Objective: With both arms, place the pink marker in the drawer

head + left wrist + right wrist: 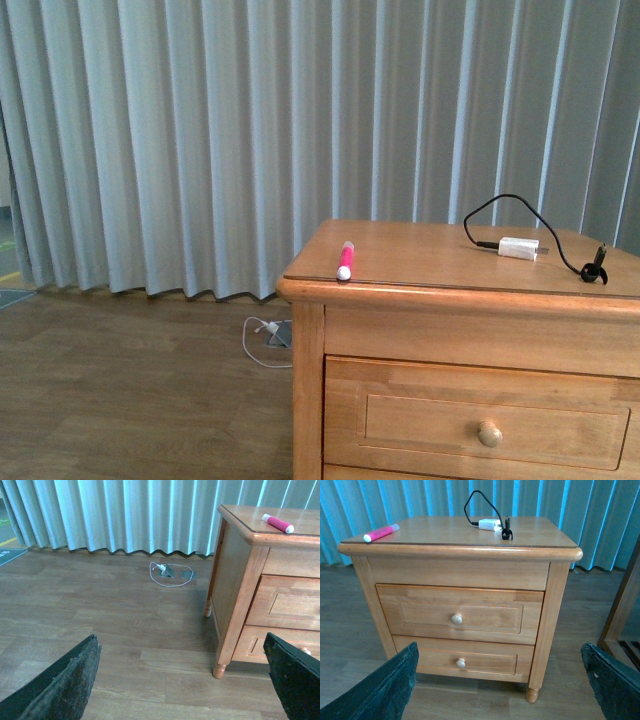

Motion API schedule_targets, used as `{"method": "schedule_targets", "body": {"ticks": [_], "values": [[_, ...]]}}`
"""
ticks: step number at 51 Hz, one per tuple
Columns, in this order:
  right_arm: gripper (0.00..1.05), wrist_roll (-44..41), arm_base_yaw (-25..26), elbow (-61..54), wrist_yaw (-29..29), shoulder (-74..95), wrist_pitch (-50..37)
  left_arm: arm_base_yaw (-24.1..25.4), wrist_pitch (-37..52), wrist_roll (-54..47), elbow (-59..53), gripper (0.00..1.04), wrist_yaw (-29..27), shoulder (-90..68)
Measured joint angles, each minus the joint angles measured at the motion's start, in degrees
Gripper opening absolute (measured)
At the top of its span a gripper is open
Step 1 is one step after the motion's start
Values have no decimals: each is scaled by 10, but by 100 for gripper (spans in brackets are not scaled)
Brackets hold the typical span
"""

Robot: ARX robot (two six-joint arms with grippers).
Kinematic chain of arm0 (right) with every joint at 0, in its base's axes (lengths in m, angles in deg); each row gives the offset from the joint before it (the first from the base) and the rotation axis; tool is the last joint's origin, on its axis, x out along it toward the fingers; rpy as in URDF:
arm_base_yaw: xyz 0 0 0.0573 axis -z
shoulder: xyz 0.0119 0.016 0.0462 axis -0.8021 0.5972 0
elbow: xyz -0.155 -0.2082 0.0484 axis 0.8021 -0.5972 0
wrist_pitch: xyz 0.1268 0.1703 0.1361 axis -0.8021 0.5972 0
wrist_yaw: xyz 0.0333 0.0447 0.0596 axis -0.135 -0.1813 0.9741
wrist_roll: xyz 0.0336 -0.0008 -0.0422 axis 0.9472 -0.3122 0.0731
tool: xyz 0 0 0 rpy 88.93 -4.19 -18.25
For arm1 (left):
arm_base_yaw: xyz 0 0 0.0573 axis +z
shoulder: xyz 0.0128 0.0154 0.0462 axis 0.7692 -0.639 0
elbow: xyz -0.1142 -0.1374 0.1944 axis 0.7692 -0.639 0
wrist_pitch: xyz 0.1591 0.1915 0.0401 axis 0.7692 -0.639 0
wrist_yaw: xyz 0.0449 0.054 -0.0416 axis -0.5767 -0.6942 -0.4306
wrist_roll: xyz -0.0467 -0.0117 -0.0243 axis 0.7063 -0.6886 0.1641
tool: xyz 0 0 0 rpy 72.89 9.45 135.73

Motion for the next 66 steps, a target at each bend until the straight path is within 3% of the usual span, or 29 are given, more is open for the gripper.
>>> {"method": "schedule_targets", "body": {"ticks": [27, 32, 34, 42, 54, 66], "values": [[96, 0, 0, 0, 1, 0, 0, 0, 0, 0, 0, 99, 0, 0], [96, 9, 23, 38, 90, 68, 96, 0, 0, 0, 0, 99, 0, 0], [96, 12, 22, 44, 96, 105, 98, 0, 0, 0, 0, 99, 0, 0], [96, 22, -6, 66, 75, 263, -14, 0, 0, 0, 0, 99, 0, 0], [96, 37, -93, 150, 7, 647, -283, 0, 0, 0, 0, 99, 0, 0], [96, 62, -145, 274, -56, 906, -387, 0, 0, 0, 0, 99, 0, 0]]}}
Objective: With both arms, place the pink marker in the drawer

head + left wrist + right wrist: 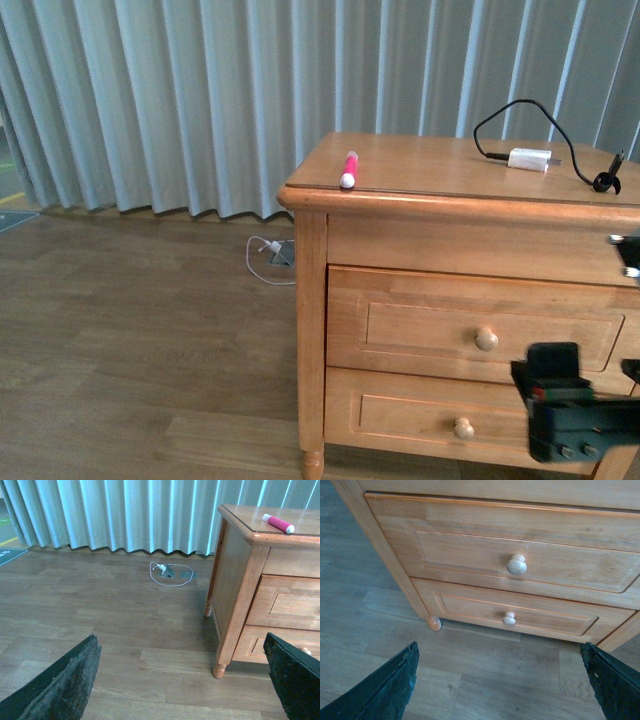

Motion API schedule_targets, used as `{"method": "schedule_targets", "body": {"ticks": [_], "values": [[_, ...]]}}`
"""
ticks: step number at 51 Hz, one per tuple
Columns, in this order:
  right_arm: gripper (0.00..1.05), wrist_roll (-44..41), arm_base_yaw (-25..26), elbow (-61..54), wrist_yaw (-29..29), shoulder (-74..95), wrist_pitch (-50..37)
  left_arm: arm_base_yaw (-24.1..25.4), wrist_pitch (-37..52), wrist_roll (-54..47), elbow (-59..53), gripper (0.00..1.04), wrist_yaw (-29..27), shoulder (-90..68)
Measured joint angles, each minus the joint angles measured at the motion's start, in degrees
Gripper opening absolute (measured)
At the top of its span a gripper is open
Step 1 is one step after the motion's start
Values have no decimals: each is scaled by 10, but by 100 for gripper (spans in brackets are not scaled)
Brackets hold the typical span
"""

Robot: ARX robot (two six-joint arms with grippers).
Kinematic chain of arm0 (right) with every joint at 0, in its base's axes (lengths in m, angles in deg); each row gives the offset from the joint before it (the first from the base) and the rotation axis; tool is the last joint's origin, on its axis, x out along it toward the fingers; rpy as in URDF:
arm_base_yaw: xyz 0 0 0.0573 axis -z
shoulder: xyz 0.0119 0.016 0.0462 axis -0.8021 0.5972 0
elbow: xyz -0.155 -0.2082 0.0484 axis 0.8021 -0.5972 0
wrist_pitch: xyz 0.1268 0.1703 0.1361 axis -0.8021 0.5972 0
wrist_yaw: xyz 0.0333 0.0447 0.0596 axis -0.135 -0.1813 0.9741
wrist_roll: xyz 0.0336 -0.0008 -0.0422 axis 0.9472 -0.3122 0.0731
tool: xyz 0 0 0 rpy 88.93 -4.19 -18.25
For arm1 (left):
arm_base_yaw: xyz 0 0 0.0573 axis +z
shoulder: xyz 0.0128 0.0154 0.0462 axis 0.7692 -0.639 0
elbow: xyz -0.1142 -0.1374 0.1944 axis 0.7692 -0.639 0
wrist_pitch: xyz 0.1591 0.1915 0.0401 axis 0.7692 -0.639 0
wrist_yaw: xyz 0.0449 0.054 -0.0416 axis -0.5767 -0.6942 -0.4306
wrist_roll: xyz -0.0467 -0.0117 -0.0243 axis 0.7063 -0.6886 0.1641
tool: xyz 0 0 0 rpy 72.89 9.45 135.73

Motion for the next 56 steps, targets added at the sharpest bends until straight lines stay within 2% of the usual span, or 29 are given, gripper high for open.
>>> {"method": "schedule_targets", "body": {"ticks": [16, 30, 56], "values": [[96, 5, -12, 171, -63, 213, -48, 0, 0, 0, 0, 99, 0, 0], [96, 4, 1, 281, -78, 324, -54, 0, 0, 0, 0, 99, 0, 0], [96, -4, 19, 342, -90, 398, -65, 0, 0, 0, 0, 99, 0, 0]]}}
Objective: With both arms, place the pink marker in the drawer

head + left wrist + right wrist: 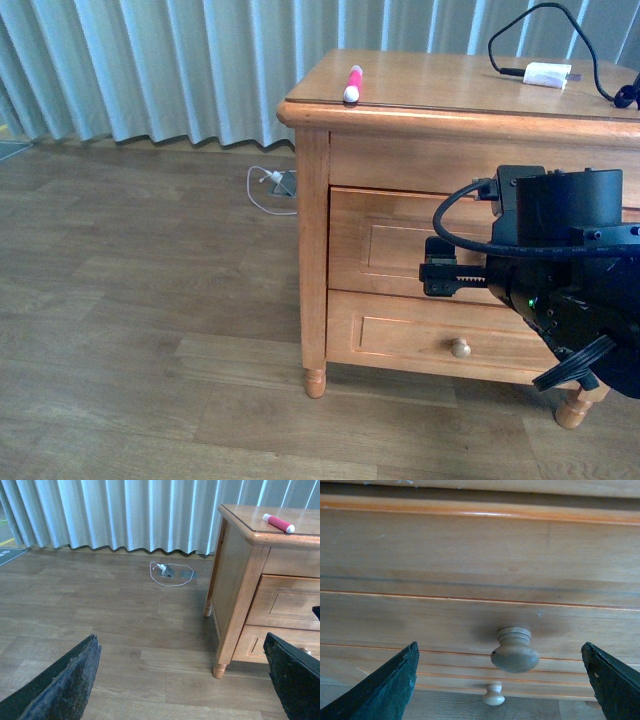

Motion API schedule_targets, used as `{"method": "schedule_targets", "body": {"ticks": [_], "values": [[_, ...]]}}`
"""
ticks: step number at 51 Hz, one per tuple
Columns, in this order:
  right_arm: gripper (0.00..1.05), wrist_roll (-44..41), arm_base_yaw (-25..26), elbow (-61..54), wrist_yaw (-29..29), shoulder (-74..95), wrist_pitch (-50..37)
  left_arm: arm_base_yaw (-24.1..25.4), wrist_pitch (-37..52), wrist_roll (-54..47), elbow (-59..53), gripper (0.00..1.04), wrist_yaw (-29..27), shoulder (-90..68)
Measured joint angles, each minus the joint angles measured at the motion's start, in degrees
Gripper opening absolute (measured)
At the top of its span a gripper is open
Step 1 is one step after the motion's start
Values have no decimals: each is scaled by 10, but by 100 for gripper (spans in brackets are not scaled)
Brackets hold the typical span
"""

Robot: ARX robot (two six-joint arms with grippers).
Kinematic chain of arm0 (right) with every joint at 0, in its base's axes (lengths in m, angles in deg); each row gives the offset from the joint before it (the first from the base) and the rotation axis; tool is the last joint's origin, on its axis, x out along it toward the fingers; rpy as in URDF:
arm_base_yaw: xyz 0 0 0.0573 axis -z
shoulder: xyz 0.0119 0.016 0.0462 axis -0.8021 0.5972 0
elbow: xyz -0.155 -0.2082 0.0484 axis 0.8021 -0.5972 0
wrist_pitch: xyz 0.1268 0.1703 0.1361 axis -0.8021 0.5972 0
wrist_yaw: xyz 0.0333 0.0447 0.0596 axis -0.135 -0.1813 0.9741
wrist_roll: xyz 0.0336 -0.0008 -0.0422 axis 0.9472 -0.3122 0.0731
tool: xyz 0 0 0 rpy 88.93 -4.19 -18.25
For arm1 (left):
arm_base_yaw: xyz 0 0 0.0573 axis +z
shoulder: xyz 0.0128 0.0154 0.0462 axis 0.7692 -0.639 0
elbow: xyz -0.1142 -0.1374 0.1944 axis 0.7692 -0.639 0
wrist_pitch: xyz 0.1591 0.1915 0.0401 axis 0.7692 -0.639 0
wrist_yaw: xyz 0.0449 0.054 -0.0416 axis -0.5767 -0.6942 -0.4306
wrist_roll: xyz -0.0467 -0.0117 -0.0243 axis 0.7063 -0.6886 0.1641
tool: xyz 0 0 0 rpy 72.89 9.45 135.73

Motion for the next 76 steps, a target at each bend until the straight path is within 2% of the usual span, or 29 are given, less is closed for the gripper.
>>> {"method": "schedule_targets", "body": {"ticks": [63, 65, 69, 76], "values": [[96, -17, -3, 30, -18, 27, 10, 0, 0, 0, 0, 99, 0, 0], [94, -16, -3, 31, -19, 27, 10, 0, 0, 0, 0, 99, 0, 0], [82, -16, -3, 31, -22, 27, 10, 0, 0, 0, 0, 99, 0, 0], [52, -16, -3, 32, -24, 27, 11, 0, 0, 0, 0, 99, 0, 0]]}}
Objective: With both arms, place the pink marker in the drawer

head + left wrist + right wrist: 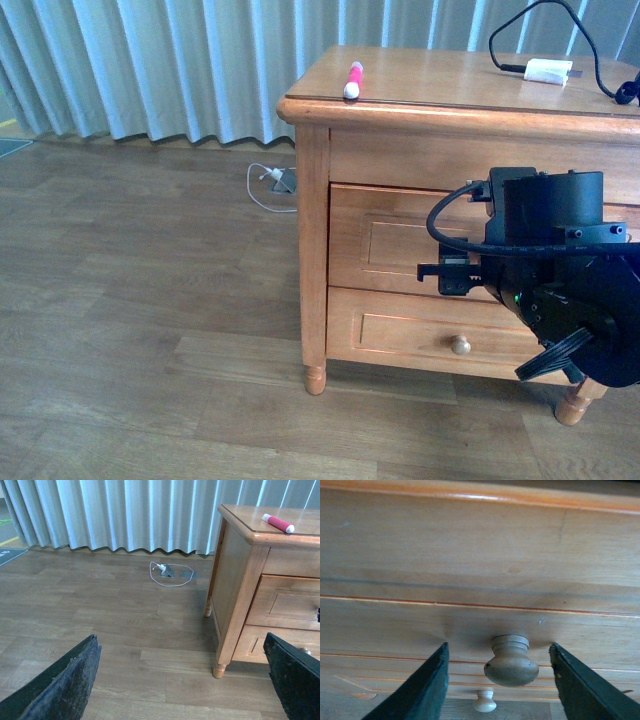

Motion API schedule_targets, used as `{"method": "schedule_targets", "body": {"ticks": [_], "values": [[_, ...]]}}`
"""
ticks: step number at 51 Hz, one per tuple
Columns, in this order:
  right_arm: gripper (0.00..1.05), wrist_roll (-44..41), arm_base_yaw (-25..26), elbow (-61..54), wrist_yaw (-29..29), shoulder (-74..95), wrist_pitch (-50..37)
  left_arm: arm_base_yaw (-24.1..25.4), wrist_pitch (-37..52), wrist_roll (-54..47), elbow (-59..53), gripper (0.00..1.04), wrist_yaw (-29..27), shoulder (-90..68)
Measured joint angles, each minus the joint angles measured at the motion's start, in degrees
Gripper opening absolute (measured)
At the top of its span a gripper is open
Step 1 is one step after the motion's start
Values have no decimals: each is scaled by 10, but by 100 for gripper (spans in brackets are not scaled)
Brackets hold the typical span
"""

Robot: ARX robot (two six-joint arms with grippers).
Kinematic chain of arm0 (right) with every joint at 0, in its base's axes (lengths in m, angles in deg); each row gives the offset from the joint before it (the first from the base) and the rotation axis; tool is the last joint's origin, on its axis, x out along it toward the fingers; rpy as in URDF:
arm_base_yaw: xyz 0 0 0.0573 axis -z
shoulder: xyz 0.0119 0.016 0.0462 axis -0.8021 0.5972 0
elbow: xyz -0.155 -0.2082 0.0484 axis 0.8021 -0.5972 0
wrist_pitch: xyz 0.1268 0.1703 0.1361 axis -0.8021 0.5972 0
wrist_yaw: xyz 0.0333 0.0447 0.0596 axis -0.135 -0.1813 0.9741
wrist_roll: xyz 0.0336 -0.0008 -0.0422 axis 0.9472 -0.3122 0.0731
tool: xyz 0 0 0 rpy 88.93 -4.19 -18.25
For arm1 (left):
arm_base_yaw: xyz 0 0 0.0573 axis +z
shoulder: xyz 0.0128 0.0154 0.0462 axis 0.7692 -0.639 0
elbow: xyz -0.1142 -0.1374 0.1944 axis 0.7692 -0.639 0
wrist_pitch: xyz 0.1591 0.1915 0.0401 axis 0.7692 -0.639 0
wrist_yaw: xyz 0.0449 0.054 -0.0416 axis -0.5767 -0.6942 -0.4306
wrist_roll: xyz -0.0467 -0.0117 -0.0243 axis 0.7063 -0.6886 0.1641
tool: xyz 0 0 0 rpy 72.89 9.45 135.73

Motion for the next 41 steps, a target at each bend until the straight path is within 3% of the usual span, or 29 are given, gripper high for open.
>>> {"method": "schedule_targets", "body": {"ticks": [5, 8, 22, 41], "values": [[31, 0, 0, 1, -6, 0, 3, 0, 0, 0, 0, 99, 0, 0], [23, -1, 0, 1, -5, 0, 5, 0, 0, 0, 0, 99, 0, 0], [23, 12, 3, -14, 16, -13, 10, 0, 0, 0, 0, 99, 0, 0], [22, 56, -12, -220, 57, -170, 53, 0, 0, 0, 0, 99, 0, 0]]}}
